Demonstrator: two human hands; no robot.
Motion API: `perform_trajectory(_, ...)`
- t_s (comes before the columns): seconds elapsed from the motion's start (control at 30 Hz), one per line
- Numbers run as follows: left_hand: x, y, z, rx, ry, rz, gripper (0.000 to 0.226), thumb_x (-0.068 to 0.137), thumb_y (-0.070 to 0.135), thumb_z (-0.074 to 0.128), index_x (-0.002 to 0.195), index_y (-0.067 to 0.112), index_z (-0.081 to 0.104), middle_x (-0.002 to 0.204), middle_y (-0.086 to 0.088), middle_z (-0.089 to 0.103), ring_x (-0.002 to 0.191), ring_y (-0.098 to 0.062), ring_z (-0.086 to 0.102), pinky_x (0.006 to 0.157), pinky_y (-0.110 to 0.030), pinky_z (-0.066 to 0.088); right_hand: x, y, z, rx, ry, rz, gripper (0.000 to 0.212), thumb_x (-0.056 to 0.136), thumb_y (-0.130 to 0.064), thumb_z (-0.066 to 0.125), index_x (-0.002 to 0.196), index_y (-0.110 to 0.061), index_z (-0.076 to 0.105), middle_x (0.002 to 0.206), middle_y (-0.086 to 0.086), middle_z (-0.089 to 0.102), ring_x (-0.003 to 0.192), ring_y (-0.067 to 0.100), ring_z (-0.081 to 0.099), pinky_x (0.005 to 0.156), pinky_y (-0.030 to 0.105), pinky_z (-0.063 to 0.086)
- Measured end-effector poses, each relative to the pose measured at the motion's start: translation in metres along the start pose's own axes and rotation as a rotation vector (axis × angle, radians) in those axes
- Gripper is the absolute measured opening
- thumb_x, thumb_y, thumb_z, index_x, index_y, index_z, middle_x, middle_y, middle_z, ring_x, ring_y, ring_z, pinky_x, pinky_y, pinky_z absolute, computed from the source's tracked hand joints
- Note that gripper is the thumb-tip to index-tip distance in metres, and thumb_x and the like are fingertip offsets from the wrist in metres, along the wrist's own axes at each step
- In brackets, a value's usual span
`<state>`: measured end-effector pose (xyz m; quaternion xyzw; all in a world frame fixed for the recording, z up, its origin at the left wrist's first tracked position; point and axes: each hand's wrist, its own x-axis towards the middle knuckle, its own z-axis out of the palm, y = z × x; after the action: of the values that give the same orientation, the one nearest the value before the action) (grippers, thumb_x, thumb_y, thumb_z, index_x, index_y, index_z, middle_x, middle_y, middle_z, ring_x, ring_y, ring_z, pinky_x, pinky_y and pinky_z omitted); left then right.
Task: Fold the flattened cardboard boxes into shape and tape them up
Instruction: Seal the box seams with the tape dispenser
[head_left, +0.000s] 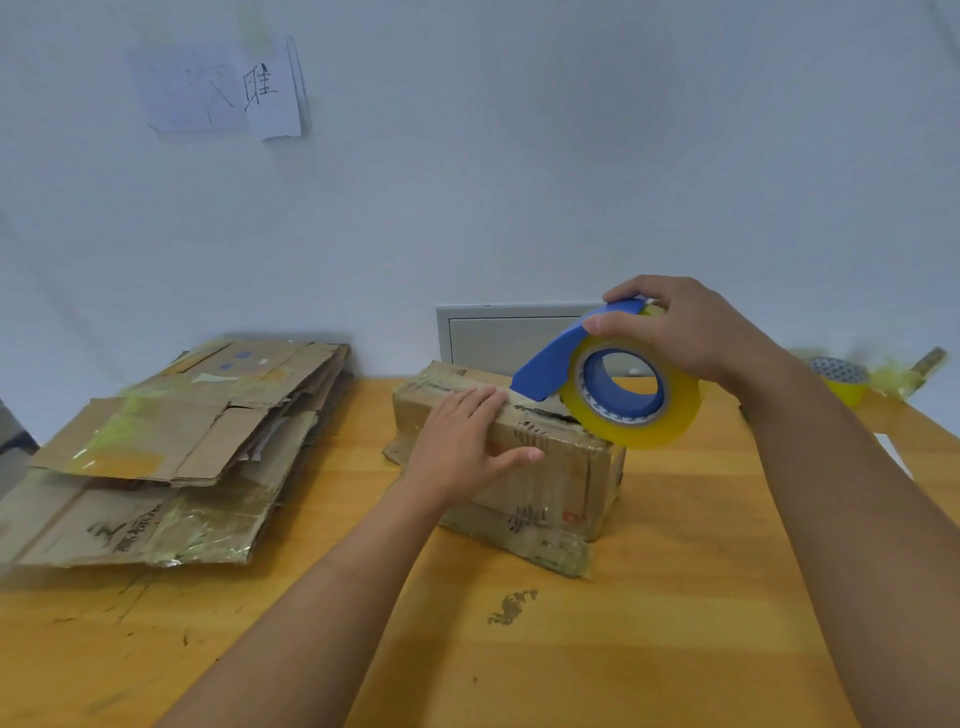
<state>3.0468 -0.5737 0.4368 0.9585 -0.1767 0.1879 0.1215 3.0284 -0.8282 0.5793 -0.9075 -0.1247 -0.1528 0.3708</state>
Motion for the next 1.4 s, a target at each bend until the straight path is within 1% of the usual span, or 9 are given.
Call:
perform_trajectory(0.17, 0.001, -0.002, -0.001, 0.007, 0.026, -0.002, 0.098, 0.077, 0.092, 0.026, 0.145, 0.026, 0.046, 0.152, 0.006, 0.043, 0.142, -0.015, 0.032, 0.119, -0.038, 0.018, 0.001, 0.004, 0.005, 0.008, -0.059, 0.014, 0.04, 0.081, -0.057, 0.072, 0.111, -0.031, 0.068, 0.114, -0.005, 0.062, 0.099, 0.012, 0.058, 0.074, 0.026, 0.045)
perform_trajectory(0.3, 0.005, 0.009, -0.003, 0.07, 0.027, 0.034, 0.107, 0.07, 0.099, 0.022, 0.145, 0.026, 0.045, 0.149, 0.005, 0.044, 0.139, -0.016, 0.035, 0.117, -0.041, 0.026, 0.003, 0.005, 0.007, 0.02, -0.058, 0.026, 0.039, 0.079, -0.059, 0.073, 0.108, -0.033, 0.067, 0.112, -0.008, 0.062, 0.097, 0.008, 0.057, 0.072, 0.026, 0.043)
perform_trajectory(0.4, 0.006, 0.014, 0.001, 0.031, 0.063, 0.062, 0.097, 0.075, 0.095, 0.031, 0.144, 0.029, 0.047, 0.142, 0.006, 0.051, 0.132, -0.015, 0.042, 0.111, -0.037, 0.033, 0.005, 0.002, 0.011, 0.01, -0.06, 0.03, 0.039, 0.078, -0.06, 0.074, 0.106, -0.033, 0.067, 0.112, -0.007, 0.061, 0.097, 0.009, 0.056, 0.071, 0.026, 0.042)
perform_trajectory(0.5, 0.005, 0.008, 0.007, -0.024, 0.094, 0.04, 0.089, 0.076, 0.092, 0.036, 0.136, 0.031, 0.056, 0.139, 0.009, 0.055, 0.129, -0.012, 0.044, 0.108, -0.034, 0.033, 0.005, 0.001, 0.012, 0.026, -0.051, 0.04, 0.04, 0.079, -0.059, 0.074, 0.108, -0.032, 0.067, 0.113, -0.006, 0.061, 0.099, 0.011, 0.057, 0.073, 0.027, 0.043)
perform_trajectory(0.63, 0.008, 0.004, 0.011, -0.02, 0.133, 0.032, 0.09, 0.075, 0.094, 0.037, 0.13, 0.027, 0.062, 0.135, 0.012, 0.057, 0.125, -0.009, 0.046, 0.106, -0.033, 0.033, 0.003, 0.002, 0.008, 0.031, -0.056, 0.052, 0.042, 0.081, -0.058, 0.072, 0.113, -0.031, 0.065, 0.116, -0.003, 0.061, 0.103, 0.017, 0.058, 0.079, 0.032, 0.047)
perform_trajectory(0.97, 0.014, -0.011, 0.004, -0.029, 0.092, 0.032, 0.091, 0.077, 0.092, 0.033, 0.136, 0.028, 0.057, 0.141, 0.012, 0.054, 0.132, -0.01, 0.044, 0.112, -0.037, 0.028, -0.003, 0.01, -0.005, 0.009, -0.071, 0.044, 0.033, 0.082, -0.059, 0.072, 0.105, -0.036, 0.067, 0.106, -0.011, 0.064, 0.097, 0.012, 0.06, 0.081, 0.033, 0.051)
perform_trajectory(1.13, 0.017, -0.034, -0.004, -0.003, 0.052, 0.012, 0.087, 0.08, 0.086, 0.033, 0.141, 0.028, 0.053, 0.148, 0.011, 0.049, 0.137, -0.012, 0.039, 0.114, -0.039, 0.024, -0.022, 0.032, -0.021, 0.062, -0.007, 0.089, 0.025, 0.082, -0.057, 0.072, 0.101, -0.041, 0.069, 0.097, -0.018, 0.066, 0.093, 0.008, 0.062, 0.072, 0.029, 0.047)
perform_trajectory(1.27, 0.017, -0.026, -0.003, 0.119, -0.026, 0.034, 0.085, 0.086, 0.081, 0.035, 0.151, 0.027, 0.036, 0.158, 0.006, 0.033, 0.148, -0.018, 0.02, 0.12, -0.042, 0.011, -0.031, 0.042, -0.006, 0.103, 0.027, 0.098, 0.031, 0.082, -0.051, 0.076, 0.108, -0.035, 0.069, 0.113, -0.011, 0.066, 0.104, 0.014, 0.062, 0.092, 0.041, 0.052)
perform_trajectory(1.4, 0.007, 0.012, 0.008, 0.094, 0.015, 0.127, 0.098, 0.079, 0.087, 0.031, 0.153, 0.023, 0.031, 0.16, 0.003, 0.029, 0.148, -0.017, 0.017, 0.119, -0.035, 0.006, -0.033, 0.046, -0.004, 0.127, 0.056, 0.102, 0.032, 0.082, -0.053, 0.076, 0.107, -0.035, 0.069, 0.11, -0.01, 0.066, 0.1, 0.015, 0.063, 0.091, 0.041, 0.053)
